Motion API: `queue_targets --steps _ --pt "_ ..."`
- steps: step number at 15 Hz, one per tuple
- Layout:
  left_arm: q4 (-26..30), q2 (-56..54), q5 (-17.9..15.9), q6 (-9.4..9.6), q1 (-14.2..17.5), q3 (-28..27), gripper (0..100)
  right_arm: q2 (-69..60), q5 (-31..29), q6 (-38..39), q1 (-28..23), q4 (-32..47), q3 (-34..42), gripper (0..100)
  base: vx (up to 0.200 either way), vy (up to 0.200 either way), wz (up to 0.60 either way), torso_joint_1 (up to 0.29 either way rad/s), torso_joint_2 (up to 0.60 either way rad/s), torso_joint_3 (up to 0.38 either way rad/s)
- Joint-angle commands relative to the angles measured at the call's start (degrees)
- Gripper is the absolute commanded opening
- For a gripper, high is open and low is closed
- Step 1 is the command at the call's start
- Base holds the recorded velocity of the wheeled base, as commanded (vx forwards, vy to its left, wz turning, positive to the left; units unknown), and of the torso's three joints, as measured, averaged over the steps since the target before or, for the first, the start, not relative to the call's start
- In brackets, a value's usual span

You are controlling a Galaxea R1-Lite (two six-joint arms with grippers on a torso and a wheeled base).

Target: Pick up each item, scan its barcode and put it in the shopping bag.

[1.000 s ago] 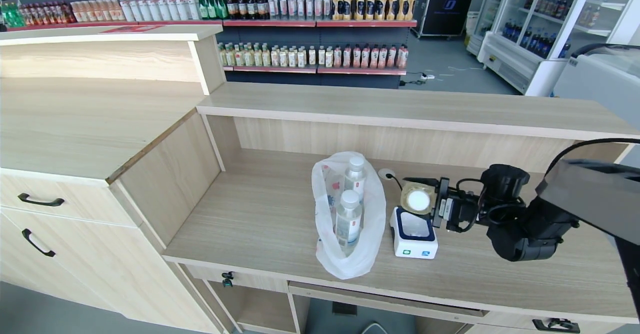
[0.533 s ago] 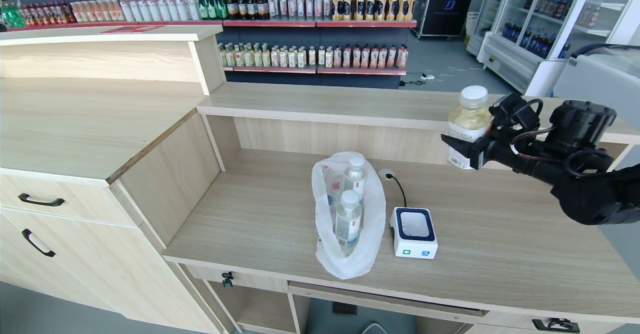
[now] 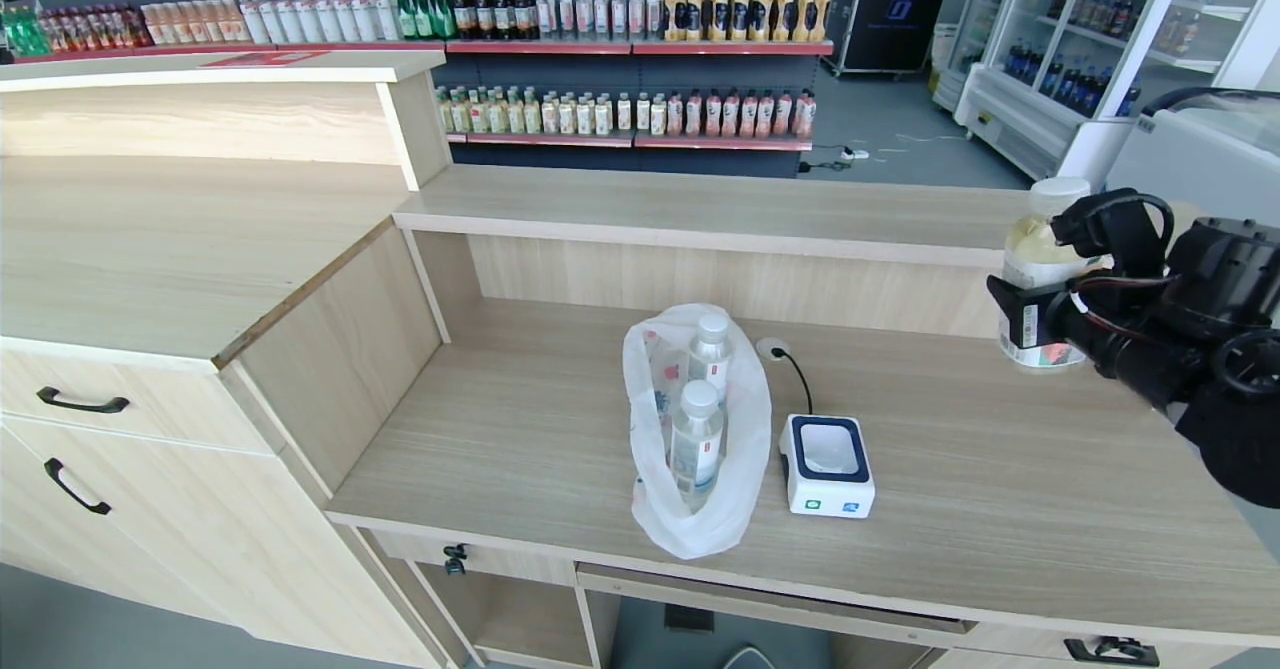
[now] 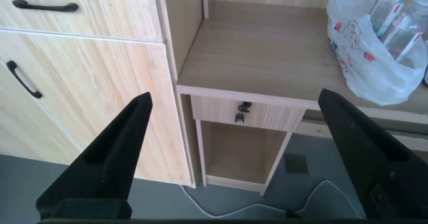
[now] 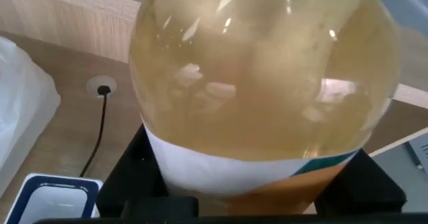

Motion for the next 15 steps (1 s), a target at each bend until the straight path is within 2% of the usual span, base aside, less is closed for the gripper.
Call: queue_targets --steps 1,3,5,8,12,15 --pt "-0.01 -0.02 0.0 -0.01 0.0 0.0 100 -1.87 -0.06 -2.08 -0.04 -0.22 0.62 0 0.0 0.0 0.0 0.0 0.0 0.0" --pt "-0.01 -0.02 0.0 -0.01 0.0 0.0 100 -1.34 -0.24 -5.07 2.07 -2.6 0.62 0 0.0 0.0 0.6 0.0 0.0 0.0" --pt "-0.01 -0.02 0.0 -0.01 0.0 0.0 100 0.42 0.55 -4.45 4.71 -4.09 -0.35 0 0.0 0.0 0.6 -0.005 0.0 0.002" --pt "-0.01 -0.02 0.0 -0.01 0.0 0.0 100 7.19 18.57 5.65 7.26 -3.74 -3.34 0 0.0 0.0 0.0 0.0 0.0 0.0" --pt "-0.01 -0.02 0.0 -0.01 0.0 0.0 100 17.65 20.59 7.06 8.22 -6.81 -2.81 0 0.0 0.0 0.0 0.0 0.0 0.0" --pt "-0.01 -0.02 0.0 -0.01 0.0 0.0 100 22.74 26.22 8.47 9.1 -10.24 -3.16 0 0.0 0.0 0.0 0.0 0.0 0.0"
